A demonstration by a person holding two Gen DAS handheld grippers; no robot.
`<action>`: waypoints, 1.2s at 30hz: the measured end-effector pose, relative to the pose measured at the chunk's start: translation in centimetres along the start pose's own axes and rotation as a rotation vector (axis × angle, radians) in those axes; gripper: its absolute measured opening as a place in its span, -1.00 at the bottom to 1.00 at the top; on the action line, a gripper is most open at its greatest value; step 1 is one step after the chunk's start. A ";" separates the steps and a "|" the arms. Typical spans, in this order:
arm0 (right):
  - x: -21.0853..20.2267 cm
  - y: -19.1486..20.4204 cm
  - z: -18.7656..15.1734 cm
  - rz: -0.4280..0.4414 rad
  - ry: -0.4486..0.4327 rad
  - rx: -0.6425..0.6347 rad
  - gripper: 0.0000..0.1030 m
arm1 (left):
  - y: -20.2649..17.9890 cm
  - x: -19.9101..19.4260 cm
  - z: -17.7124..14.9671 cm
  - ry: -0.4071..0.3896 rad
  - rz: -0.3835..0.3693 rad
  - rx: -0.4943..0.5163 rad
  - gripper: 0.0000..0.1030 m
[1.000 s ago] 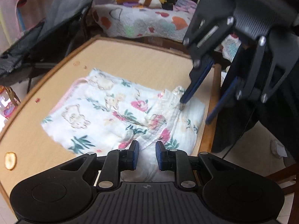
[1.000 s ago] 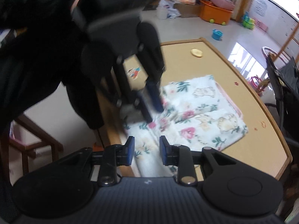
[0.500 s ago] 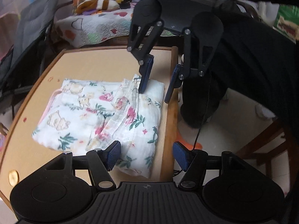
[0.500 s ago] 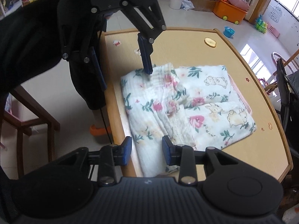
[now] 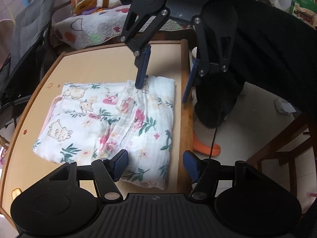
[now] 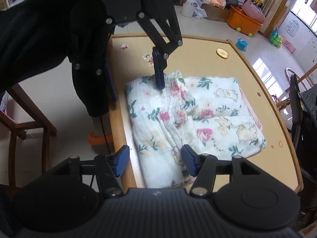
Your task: Fold clothes
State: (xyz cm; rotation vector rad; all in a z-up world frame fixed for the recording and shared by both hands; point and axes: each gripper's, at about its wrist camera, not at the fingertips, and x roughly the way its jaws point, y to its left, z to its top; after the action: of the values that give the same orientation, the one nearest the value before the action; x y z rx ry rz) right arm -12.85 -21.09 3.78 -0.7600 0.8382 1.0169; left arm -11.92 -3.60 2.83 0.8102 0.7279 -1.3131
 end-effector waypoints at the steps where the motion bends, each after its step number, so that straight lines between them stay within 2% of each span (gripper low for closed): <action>1: 0.1 0.0 0.0 0.005 0.002 -0.002 0.12 | 0.0 0.1 0.0 0.001 -0.004 0.003 0.24; 13: 1.9 -0.4 -0.3 0.002 0.059 -0.070 0.12 | 0.7 1.5 -0.1 0.040 0.005 0.030 0.24; 18: 2.2 -0.4 -0.4 0.008 0.059 -0.086 0.12 | 0.3 1.6 -0.4 0.041 0.007 0.081 0.27; 23: 2.3 -0.8 -0.6 0.005 0.056 -0.067 0.11 | 0.5 1.5 -0.7 0.024 0.005 0.077 0.27; 31: 2.3 -1.1 -0.7 -0.003 0.057 -0.057 0.11 | 1.1 1.4 -0.9 0.017 0.046 0.060 0.28; 36: 2.5 -1.7 -0.7 0.009 0.059 -0.030 0.11 | 1.9 1.6 -0.7 0.032 0.024 0.004 0.29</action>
State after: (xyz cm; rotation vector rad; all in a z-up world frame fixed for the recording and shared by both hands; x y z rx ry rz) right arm -10.76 -21.20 1.58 -0.8154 0.8795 1.0208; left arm -9.87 -3.76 1.27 0.8423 0.7396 -1.2831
